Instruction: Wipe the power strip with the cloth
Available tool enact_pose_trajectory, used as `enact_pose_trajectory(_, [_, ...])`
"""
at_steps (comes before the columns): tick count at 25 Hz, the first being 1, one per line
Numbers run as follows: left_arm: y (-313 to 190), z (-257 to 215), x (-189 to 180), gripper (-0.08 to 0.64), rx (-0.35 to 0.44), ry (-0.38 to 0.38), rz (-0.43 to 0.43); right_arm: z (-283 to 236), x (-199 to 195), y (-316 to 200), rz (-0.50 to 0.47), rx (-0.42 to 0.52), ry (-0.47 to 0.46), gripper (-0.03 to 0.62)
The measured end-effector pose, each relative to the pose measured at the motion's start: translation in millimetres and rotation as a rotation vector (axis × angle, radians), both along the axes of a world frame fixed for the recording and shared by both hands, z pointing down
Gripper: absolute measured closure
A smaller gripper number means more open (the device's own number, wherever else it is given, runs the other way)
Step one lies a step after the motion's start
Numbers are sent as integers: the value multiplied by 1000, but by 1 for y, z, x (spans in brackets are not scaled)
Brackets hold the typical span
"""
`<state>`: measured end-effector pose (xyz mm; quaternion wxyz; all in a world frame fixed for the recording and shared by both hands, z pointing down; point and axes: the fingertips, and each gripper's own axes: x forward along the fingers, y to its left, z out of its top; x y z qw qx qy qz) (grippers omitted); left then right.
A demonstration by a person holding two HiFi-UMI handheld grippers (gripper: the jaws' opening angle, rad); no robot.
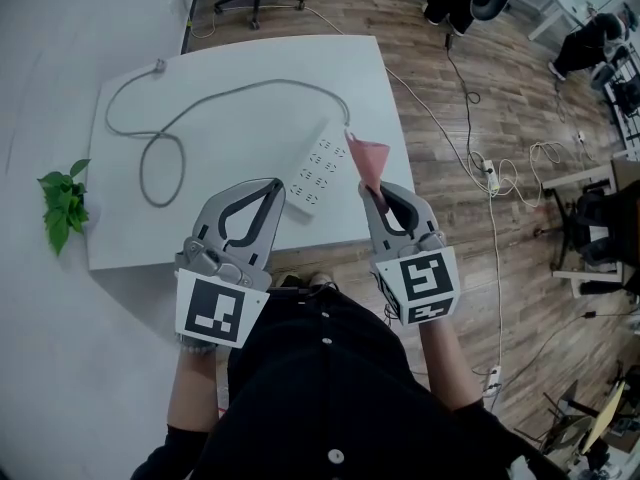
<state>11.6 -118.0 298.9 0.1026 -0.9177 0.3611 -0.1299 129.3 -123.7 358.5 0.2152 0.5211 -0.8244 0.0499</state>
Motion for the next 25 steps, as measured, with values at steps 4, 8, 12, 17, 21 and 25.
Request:
enact_pose_trajectory(4, [-2,2,-1,545,-6,2,-2,0,-2,-3,-5,-2,2,543])
enact_pose_trajectory(8, [-4,1,1,546,-6,4,4,-1,-1,-5,-2,-4,3,543])
enact_pose_trajectory(12, [-5,4,3,545,-9,5,9,2,-1,-5,0,-8,6,543])
enact_pose_trajectory(17, [-5,5,4,546,-17,9,11,4,1,-6,8,-23,6,543])
enact_pose_trajectory(21, [-5,6,4,545,-25,13,7,6,2,-7,12,-29,12,543])
enact_pose_trajectory(25, [-6,7,4,545,-28,13,8,6,1,-7,10,-30,15,543])
